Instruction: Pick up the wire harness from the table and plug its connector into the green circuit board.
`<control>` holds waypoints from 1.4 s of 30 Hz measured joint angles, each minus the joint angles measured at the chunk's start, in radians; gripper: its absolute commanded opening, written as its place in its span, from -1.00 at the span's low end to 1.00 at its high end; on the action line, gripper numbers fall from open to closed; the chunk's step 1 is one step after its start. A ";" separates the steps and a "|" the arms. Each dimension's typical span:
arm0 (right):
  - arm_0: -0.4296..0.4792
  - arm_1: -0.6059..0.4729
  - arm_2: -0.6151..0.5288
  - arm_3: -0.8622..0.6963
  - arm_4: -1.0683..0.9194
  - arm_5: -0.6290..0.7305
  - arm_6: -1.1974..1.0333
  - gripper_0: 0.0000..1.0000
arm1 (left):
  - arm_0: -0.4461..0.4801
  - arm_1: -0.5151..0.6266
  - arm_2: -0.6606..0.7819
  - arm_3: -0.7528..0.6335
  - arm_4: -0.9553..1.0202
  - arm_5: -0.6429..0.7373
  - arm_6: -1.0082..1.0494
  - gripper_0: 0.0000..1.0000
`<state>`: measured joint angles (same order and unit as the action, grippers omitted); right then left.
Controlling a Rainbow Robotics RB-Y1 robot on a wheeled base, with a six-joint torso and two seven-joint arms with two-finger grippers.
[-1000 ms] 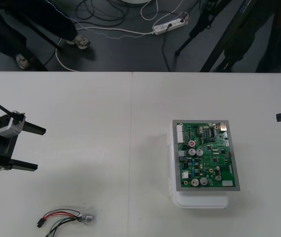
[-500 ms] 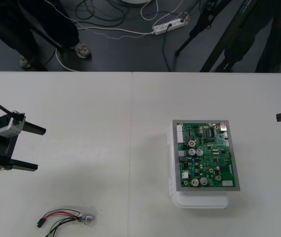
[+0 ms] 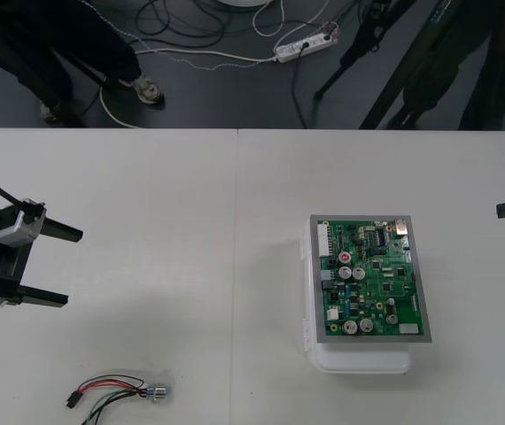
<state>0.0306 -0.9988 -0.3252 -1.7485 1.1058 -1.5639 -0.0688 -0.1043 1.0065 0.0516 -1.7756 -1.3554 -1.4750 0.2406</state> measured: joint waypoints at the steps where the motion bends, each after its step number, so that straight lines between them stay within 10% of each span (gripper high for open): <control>1: 0.000 0.000 0.000 0.000 0.000 0.000 0.000 1.00 | 0.000 0.000 0.000 0.000 0.000 0.000 0.000 0.86; 42: 0.055 0.033 0.008 0.018 -0.154 0.000 0.000 1.00 | -0.037 -0.044 -0.020 0.037 -0.008 -0.018 -0.231 0.86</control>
<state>0.0860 -0.9654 -0.3173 -1.7310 0.9518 -1.5642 -0.0687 -0.1410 0.9623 0.0320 -1.7387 -1.3630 -1.4926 0.0097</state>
